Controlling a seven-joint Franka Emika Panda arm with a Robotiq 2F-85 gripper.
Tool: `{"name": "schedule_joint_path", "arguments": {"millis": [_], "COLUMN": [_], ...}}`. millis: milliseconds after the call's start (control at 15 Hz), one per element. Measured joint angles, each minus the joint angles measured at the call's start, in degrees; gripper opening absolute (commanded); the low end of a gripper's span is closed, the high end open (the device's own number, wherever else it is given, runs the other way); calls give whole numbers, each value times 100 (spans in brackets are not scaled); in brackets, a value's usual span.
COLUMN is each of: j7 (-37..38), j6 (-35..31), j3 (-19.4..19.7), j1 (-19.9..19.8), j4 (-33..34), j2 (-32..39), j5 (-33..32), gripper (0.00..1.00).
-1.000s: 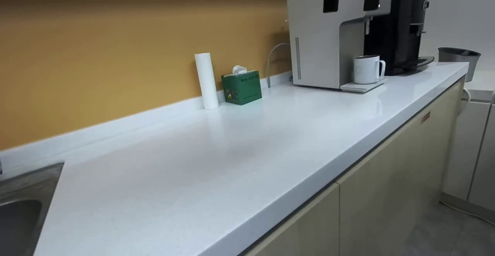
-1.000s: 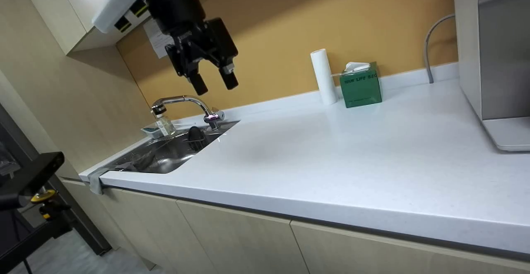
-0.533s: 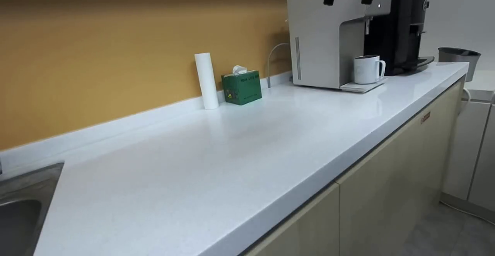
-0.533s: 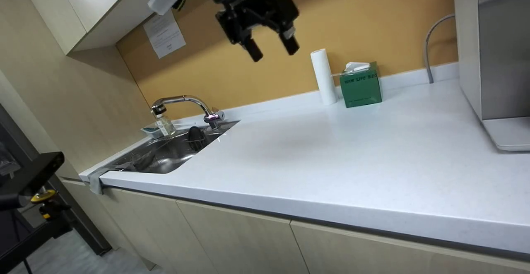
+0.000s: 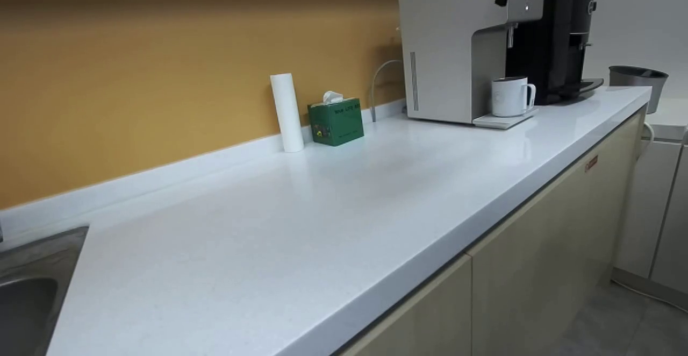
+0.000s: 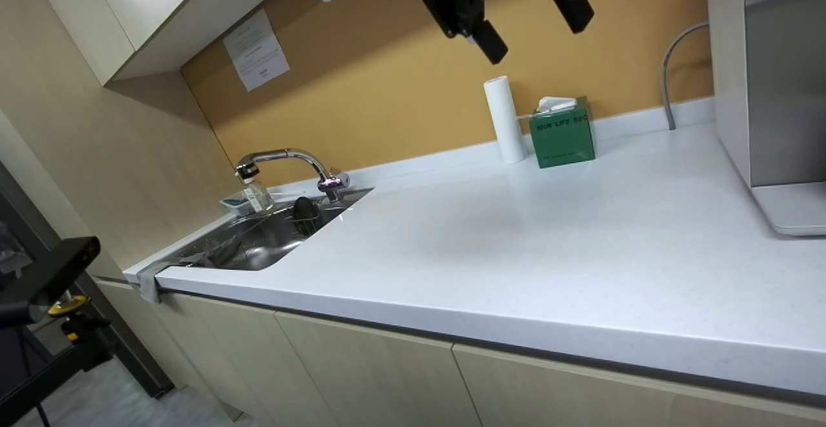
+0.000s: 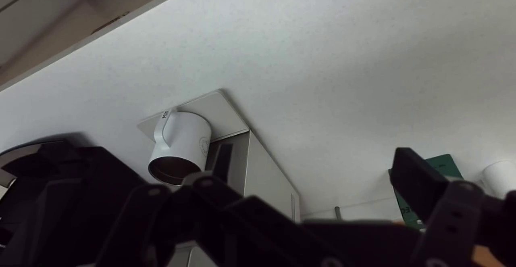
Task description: Move the cup forward
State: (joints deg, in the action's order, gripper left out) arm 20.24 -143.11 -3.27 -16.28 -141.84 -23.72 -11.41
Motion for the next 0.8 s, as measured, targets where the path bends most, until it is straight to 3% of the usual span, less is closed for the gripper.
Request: {"name": "schedule_joint_path", "arguments": {"millis": [200,533,800], "j7": [78,94,-396], "j6": [-104,-1088,-1542], "j3": [53,454,878], "j1": [-100,-596,-624], "j4": [0,-1,13], "j2": [60,485,942], "j5": [-65,-345,-223], "gripper": [100,100,100]}}
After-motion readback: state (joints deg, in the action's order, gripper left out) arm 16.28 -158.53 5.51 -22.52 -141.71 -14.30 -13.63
